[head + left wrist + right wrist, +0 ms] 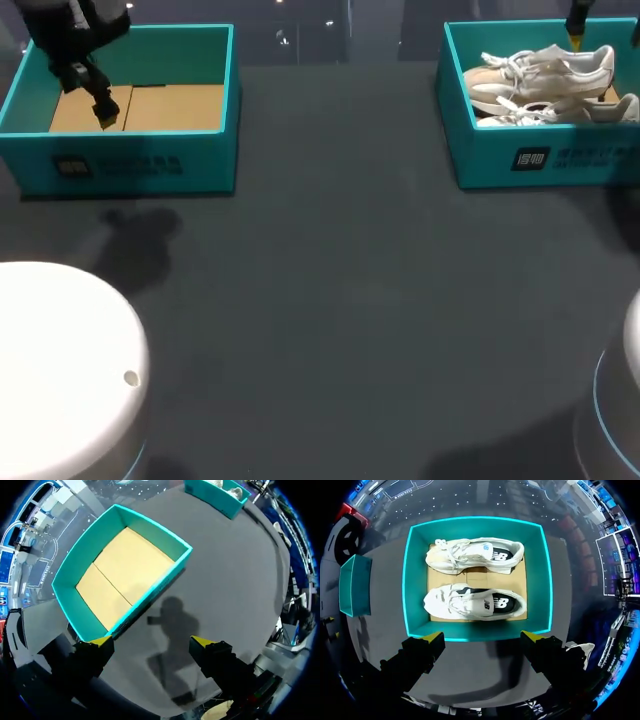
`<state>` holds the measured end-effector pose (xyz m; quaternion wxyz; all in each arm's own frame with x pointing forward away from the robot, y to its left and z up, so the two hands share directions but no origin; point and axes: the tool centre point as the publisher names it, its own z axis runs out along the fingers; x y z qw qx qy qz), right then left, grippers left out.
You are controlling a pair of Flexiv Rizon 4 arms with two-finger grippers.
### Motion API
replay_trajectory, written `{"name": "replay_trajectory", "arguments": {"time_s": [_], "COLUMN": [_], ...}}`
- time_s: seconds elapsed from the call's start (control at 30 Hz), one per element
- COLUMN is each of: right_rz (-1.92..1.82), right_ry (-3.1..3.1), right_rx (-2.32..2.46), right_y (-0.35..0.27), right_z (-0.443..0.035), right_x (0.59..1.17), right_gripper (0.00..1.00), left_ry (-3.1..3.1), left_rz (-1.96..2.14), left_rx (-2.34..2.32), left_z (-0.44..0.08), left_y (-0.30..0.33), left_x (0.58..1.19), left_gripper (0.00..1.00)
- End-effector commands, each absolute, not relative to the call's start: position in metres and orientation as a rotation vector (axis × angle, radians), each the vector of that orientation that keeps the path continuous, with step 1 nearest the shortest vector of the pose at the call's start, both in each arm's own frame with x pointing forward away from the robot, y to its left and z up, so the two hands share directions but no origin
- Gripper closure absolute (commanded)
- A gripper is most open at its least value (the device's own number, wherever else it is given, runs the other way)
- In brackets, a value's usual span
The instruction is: Take the shoe out of the shoebox, open the shoe tongue, remove and reinsert the insole, then place the shoe into the shoebox
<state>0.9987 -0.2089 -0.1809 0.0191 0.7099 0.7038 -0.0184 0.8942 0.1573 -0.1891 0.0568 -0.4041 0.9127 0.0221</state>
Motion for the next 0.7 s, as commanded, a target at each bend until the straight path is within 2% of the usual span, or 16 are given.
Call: {"name": "replay_trajectory", "arguments": {"time_s": [0.03, 0.33, 0.7], "right_rz": [-0.046, -0.003, 0.001], "right_ry": [2.160, 2.155, 2.133], "right_rx": [2.196, 2.216, 2.261], "right_y": [-0.201, -0.191, -0.181], "right_z": [-0.180, -0.180, -0.182], "right_x": [0.982, 0.963, 0.954], "right_gripper": [0.00, 0.00, 0.00], "left_ry": [2.592, 2.394, 2.320], "left_rz": [0.097, -0.020, -0.071], "left_rx": [-1.653, -1.959, -1.994], "left_z": [-0.186, -0.181, -0.180], "left_y": [0.170, 0.204, 0.220], "left_x": [0.898, 0.902, 0.914], "left_gripper": [0.00, 0.00, 0.00]}}
